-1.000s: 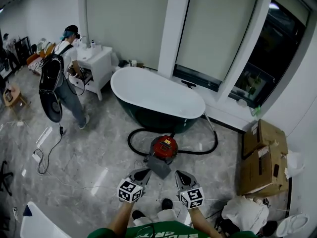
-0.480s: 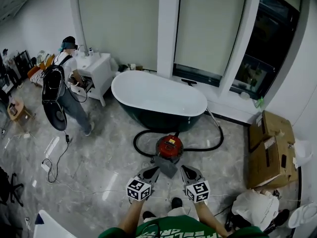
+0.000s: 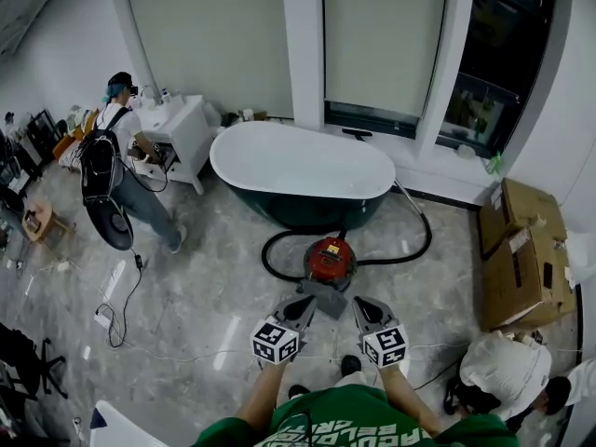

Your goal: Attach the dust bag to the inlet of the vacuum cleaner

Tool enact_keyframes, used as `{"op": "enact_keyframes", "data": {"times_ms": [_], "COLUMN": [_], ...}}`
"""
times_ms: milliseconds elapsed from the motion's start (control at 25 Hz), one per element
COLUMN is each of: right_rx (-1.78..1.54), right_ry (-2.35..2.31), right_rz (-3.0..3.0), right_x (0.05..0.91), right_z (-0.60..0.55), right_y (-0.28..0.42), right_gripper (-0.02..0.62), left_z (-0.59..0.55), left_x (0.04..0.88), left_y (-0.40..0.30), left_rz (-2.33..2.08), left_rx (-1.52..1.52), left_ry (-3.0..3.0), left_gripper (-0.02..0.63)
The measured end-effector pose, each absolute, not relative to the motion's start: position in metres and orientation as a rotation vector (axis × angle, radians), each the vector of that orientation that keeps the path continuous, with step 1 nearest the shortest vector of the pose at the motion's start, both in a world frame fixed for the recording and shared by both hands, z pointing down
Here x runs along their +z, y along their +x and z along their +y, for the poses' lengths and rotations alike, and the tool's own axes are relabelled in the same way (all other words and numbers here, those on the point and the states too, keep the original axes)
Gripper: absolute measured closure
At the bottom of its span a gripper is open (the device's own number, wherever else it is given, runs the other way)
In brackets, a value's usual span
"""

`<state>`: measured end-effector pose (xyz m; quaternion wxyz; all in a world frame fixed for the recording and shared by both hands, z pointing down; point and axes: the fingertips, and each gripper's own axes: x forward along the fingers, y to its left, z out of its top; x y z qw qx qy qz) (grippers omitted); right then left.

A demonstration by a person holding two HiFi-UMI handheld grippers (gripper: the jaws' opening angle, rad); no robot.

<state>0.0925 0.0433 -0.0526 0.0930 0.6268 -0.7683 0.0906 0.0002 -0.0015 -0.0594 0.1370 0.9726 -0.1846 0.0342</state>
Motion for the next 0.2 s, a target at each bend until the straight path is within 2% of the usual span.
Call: {"op": "enact_keyframes", "data": {"times_ms": [200], "right_rx": [0.299], "right_ry": [1.894], "right_rz": [-2.272], "right_x": [-0.0497], "right_z": [0.0434], "right_y": [0.1031], "right_gripper": [0.586], "left_z": [0.0000], "left_x": [-0.0543], "left_y": [0.0080], "left_rz": [-0.516], "left_rx": [0.133], "left_ry": [2.815], "left_gripper": [0.603]}}
